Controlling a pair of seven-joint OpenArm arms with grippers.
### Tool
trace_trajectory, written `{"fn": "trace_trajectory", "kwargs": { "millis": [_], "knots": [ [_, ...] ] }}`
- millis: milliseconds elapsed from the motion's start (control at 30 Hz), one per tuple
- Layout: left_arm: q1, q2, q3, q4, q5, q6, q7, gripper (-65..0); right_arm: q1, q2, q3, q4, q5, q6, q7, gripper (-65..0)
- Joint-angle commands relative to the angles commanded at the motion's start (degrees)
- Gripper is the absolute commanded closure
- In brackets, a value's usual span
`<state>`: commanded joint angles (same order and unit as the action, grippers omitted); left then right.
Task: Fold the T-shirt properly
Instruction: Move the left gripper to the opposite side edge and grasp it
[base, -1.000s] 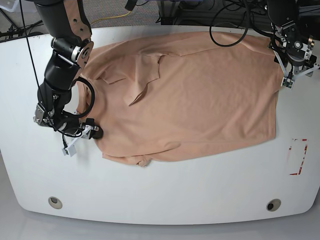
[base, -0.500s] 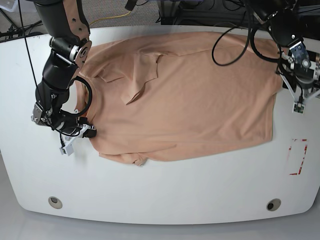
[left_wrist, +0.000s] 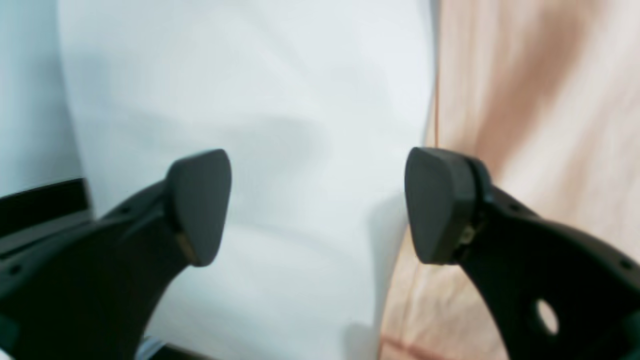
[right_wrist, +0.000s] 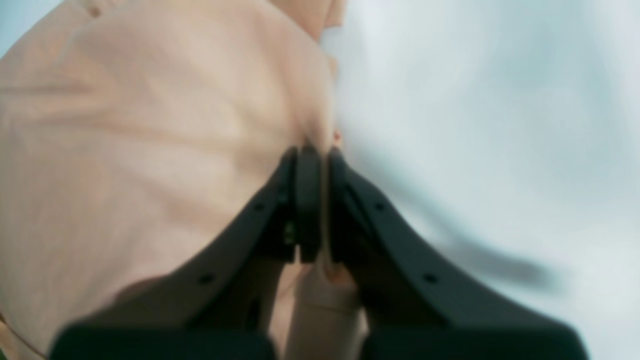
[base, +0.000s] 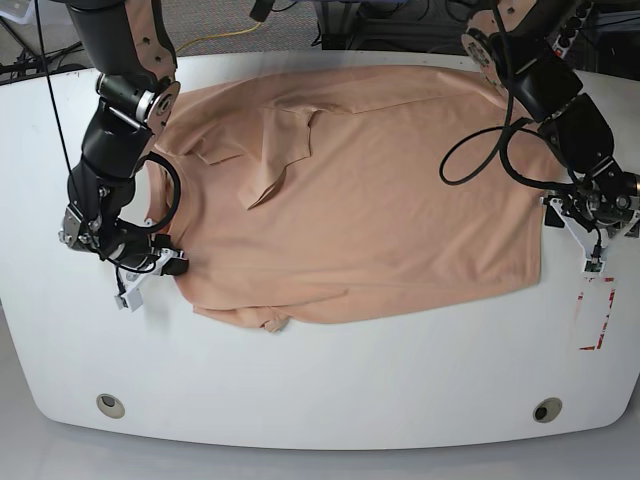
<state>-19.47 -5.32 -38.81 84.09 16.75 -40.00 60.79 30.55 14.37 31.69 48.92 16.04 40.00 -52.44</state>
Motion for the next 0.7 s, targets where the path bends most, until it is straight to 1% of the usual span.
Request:
{"fn": "trace_trajectory", "kwargs": {
  "millis": [133, 233, 333, 467, 700],
  "knots": [
    [-2.5, -3.0, -0.9, -7.0, -6.0, 0.0, -0.2, -51.4, 0.0, 0.0, 0.0, 0.0, 0.0, 0.0, 0.0, 0.0],
    [-4.7, -3.4, -1.1, -12.8, -8.9, 0.0, -0.4, -51.4, 0.0, -0.1, 0.0, 0.1, 0.1, 0.0, 0.0, 0.0],
    [-6.2, -4.3, -1.2, -16.4, -9.1, 0.0, -2.6, -51.4, 0.0, -0.1, 0.0, 0.1, 0.1, 0.0, 0.0, 0.0],
    [-6.8, -4.4, -0.9, -20.9, -9.2, 0.0, -6.5, -51.5, 0.0, -0.2, 0.0, 0.1, 0.1, 0.0, 0.0, 0.0],
    [-9.4, -4.4, -1.1, -30.3, -9.3, 0.0, -7.2, -51.5, 0.0, -0.3, 0.0, 0.1, 0.1, 0.0, 0.0, 0.0]
  ]
}}
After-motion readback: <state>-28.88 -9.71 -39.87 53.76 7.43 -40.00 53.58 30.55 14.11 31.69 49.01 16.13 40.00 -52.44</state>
